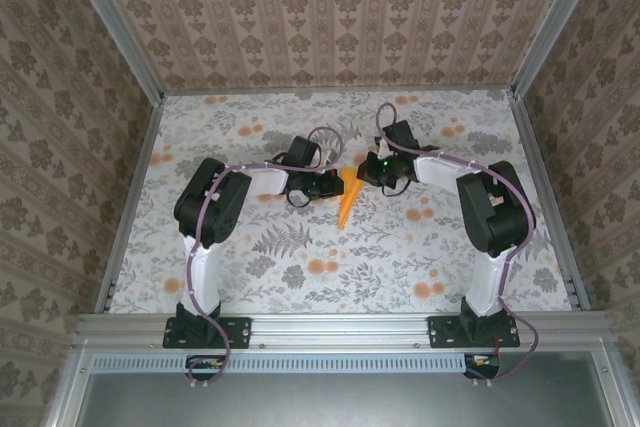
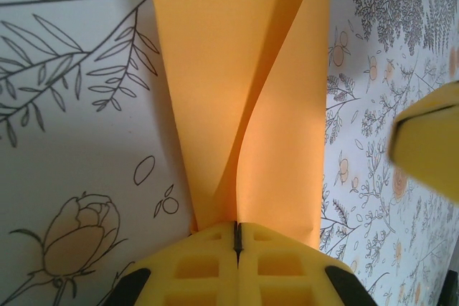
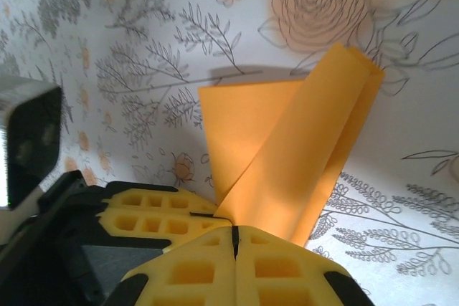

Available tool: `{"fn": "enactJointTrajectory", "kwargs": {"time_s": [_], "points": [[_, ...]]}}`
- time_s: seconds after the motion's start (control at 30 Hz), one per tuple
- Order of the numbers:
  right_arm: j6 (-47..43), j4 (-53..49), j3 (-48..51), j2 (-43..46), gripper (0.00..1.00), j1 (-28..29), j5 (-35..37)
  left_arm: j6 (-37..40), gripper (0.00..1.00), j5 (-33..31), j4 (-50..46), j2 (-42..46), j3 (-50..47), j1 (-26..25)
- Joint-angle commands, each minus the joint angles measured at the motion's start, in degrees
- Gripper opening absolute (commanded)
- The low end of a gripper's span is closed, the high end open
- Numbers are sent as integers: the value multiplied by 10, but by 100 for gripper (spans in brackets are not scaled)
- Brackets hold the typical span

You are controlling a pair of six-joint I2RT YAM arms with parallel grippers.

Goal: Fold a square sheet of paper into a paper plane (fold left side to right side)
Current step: Fold the wing for the fifth time at the center of the table.

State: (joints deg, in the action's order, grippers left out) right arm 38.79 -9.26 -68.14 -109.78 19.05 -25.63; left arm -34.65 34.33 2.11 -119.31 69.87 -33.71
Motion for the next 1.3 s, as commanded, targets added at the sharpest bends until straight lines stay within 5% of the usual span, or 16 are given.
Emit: {"fn": "enactJointTrajectory", "kwargs": {"time_s": [0.0, 0.73, 0.87, 1.07, 1.27], "points": [[-5, -1, -20, -26, 4, 7, -8, 18, 0, -26, -32, -20, 8, 4], [-26, -44, -36, -83, 0, 7, 25, 21, 0, -41, -54, -14, 7, 6], [-33, -73, -31, -84, 0, 7, 38, 20, 7, -31, -48, 13, 2, 6], [-35, -78, -20, -88, 0, 7, 40, 33, 34, -41, -82, 80, 4, 8], [-36, -73, -21, -86, 0, 8, 37, 13, 29, 1, -94, 146, -34, 5]]}}
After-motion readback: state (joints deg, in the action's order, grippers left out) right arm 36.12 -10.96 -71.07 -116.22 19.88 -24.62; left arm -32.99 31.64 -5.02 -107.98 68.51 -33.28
